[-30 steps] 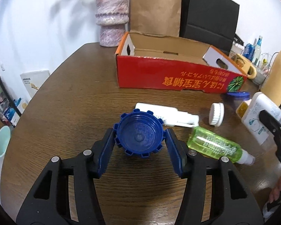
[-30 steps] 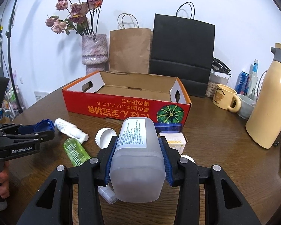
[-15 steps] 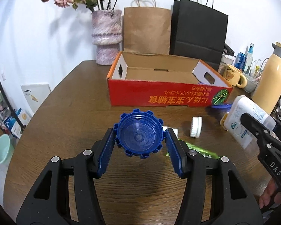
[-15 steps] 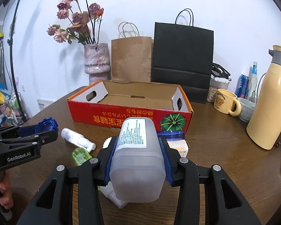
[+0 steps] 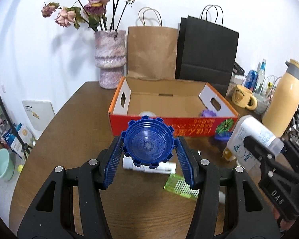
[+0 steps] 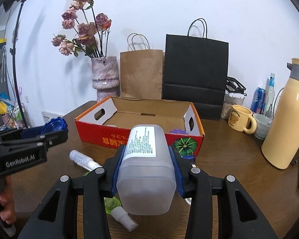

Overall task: Organize rigid objects
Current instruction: 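Lift the blue cap and white jug and carry both over the box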

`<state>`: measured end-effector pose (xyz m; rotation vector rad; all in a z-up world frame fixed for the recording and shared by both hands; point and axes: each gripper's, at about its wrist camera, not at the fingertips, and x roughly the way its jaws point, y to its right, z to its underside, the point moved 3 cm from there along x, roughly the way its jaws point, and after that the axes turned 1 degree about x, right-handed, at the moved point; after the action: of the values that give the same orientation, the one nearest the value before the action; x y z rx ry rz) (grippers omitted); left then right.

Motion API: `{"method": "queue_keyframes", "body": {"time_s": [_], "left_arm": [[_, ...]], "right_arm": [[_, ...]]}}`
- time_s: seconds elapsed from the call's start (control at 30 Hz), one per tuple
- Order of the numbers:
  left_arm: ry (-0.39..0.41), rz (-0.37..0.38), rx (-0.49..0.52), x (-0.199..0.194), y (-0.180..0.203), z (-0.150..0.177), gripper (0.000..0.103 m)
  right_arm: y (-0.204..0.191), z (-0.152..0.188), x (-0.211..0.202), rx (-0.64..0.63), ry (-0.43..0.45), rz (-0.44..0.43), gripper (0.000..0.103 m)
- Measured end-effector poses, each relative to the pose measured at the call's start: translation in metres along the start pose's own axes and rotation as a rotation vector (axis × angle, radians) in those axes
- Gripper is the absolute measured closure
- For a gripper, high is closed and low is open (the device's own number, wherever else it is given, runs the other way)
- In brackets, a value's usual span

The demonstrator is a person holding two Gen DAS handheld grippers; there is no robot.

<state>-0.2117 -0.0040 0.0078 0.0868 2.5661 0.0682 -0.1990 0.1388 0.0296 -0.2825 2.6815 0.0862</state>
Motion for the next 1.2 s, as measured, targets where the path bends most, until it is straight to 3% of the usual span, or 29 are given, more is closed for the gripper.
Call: {"method": "queue_keyframes", "body": {"time_s": [0.5,1.2], "left_arm": [[0.045,0.008,-0.048,0.015,0.008,-0.034,0.052],[0.057,-0.009,-0.083,0.071,0.011,-0.072,0.052]], "right_arm": [[0.007,-0.032,0.019,0.020,0.035,-0.006,0.056],[0.022,-0.064,0.083,0.068,0.021,-0.028,0.056]]}}
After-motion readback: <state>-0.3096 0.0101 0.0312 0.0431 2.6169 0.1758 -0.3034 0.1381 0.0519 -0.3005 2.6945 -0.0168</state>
